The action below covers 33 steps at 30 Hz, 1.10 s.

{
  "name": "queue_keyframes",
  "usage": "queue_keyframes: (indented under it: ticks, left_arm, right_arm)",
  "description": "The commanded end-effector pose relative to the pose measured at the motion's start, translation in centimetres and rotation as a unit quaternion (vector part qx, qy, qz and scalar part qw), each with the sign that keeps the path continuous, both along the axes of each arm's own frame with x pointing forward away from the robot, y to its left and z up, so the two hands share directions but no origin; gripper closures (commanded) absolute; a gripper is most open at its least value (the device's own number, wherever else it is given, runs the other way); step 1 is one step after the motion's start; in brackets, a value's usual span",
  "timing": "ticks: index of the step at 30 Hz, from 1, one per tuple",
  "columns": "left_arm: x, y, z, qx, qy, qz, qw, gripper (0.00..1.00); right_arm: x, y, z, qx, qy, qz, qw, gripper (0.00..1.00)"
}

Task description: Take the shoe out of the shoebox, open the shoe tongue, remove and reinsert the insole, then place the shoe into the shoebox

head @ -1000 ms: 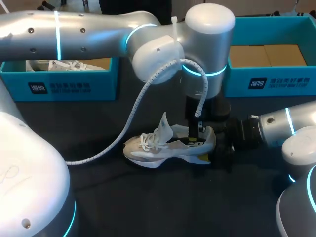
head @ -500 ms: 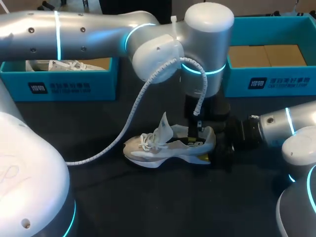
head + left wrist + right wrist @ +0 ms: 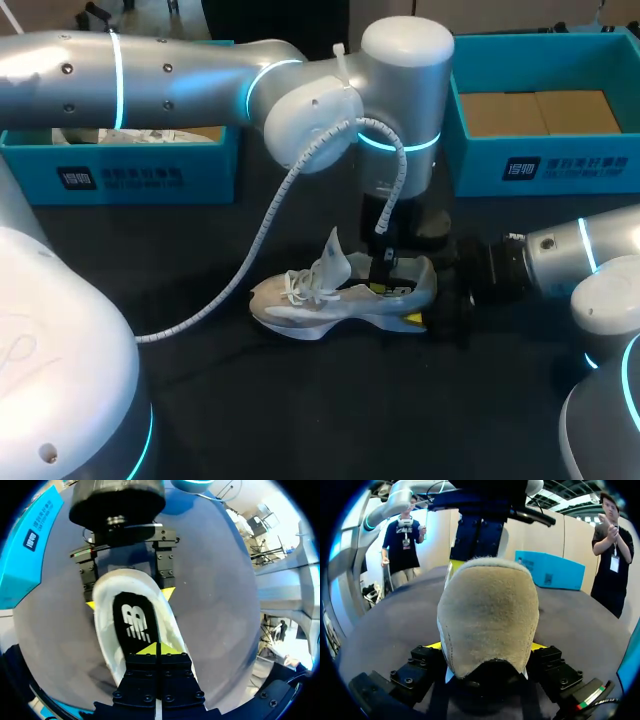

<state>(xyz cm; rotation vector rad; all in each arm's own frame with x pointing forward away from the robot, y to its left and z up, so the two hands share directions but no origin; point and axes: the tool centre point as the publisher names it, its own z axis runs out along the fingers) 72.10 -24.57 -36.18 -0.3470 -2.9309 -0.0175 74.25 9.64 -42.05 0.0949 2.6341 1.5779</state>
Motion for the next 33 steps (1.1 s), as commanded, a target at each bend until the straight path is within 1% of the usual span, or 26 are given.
queue_keyframes:
  ticks: [1,9,18,19,20,21,22,25,29,33]
  left_arm:
    - [0.5,0.0,-1.0,0.000,0.012,-0.003,1.000,1.00]
    - [0.3,0.8,-1.8,-0.004,0.029,-0.016,0.999,1.00]
    - [-0.3,1.3,-2.2,-0.010,0.043,-0.052,0.998,1.00]
    - [-0.4,1.3,-2.2,-0.011,0.043,-0.052,0.998,0.95]
    - [-0.4,1.3,-2.2,-0.013,0.044,-0.057,0.997,0.78]
    - [-0.4,1.3,-2.2,-0.013,0.043,-0.060,0.997,0.68]
    - [-0.4,1.3,-2.2,-0.013,0.043,-0.060,0.997,0.69]
    - [-0.3,1.3,-2.2,-0.014,0.040,-0.066,0.997,0.68]
    - [-0.3,1.1,-2.6,-0.010,0.035,-0.078,0.996,0.62]
    - [-0.2,1.1,-3.4,-0.010,0.026,-0.086,0.996,0.60]
  right_arm:
    - [0.1,-0.1,-0.3,-0.002,0.000,-0.001,1.000,1.00]
    - [0.1,-0.1,-0.3,-0.002,0.000,-0.001,1.000,1.00]
    - [0.1,-0.1,-0.3,-0.002,0.000,-0.001,1.000,1.00]
    - [0.1,-0.1,-0.3,-0.002,0.000,-0.001,1.000,1.00]
    - [0.1,-0.1,-0.3,-0.002,0.000,-0.001,1.000,1.00]
    - [0.1,-0.1,-0.3,-0.002,0.000,-0.001,1.000,1.00]
    - [0.1,-0.1,-0.3,-0.002,0.000,-0.001,1.000,1.00]
    - [0.1,-0.1,-0.3,-0.002,0.000,-0.001,1.000,1.00]
    - [0.1,-0.1,-0.3,-0.002,0.000,-0.001,1.000,1.00]
    - [0.1,-0.1,-0.3,-0.002,0.000,-0.001,1.000,1.00]
